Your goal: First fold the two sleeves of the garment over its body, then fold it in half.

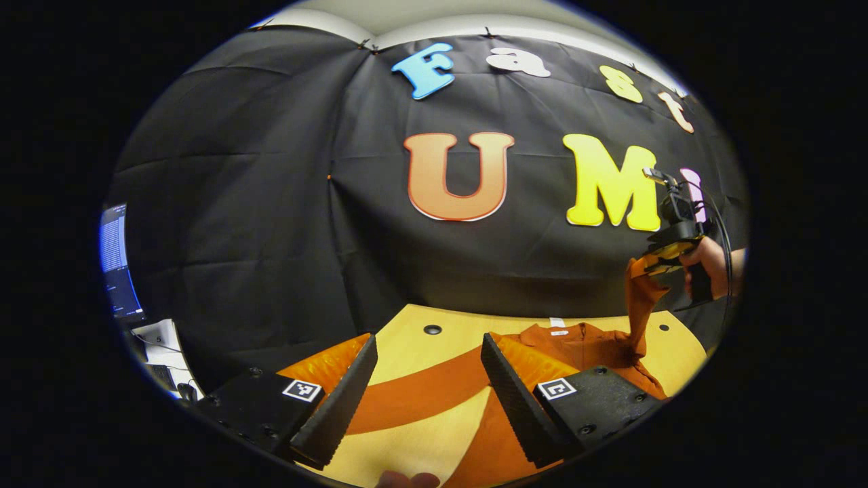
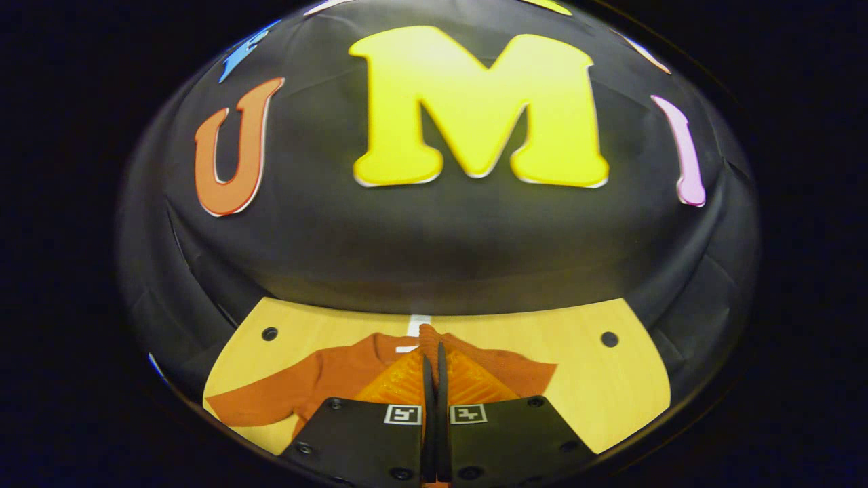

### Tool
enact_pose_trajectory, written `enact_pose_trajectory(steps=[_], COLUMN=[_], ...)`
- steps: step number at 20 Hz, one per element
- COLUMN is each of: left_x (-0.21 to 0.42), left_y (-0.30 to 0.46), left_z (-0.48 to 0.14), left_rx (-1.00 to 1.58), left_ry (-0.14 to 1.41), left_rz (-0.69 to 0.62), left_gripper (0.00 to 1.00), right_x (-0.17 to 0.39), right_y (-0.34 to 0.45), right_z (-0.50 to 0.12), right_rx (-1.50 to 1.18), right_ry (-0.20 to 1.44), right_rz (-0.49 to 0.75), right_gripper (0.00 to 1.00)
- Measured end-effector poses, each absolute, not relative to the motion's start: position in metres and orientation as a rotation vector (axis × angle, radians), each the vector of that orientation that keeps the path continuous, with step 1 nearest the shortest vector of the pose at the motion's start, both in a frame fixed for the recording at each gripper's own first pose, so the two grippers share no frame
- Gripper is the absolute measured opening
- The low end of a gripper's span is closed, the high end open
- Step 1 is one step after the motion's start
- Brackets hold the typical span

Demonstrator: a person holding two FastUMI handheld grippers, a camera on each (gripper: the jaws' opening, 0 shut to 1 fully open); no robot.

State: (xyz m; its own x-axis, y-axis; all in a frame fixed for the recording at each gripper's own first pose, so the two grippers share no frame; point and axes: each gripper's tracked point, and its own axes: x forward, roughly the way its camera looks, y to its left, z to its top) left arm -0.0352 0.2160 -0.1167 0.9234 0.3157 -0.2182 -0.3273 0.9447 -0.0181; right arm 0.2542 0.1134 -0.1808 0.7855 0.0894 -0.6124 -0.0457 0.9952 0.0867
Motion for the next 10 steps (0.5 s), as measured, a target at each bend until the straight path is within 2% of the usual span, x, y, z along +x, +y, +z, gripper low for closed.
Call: enact_pose_trajectory(steps=[5, 10], left_x=[-0.057, -0.073], left_y=[0.268, 0.303], left_z=[-0.123, -0.128], left_rx=[-0.057, -0.047], left_ry=[0.235, 0.275], left_rz=[0.411, 0.45], left_gripper=[0.99, 0.99], right_x=[0.266, 0.26], right_y=[0.224, 0.284], right_z=[-0.271, -0.37], right_rx=[0.03, -0.037], right_ry=[0.764, 0.898], right_rz=[0.138, 0.157], right_gripper=[0.0, 0.02])
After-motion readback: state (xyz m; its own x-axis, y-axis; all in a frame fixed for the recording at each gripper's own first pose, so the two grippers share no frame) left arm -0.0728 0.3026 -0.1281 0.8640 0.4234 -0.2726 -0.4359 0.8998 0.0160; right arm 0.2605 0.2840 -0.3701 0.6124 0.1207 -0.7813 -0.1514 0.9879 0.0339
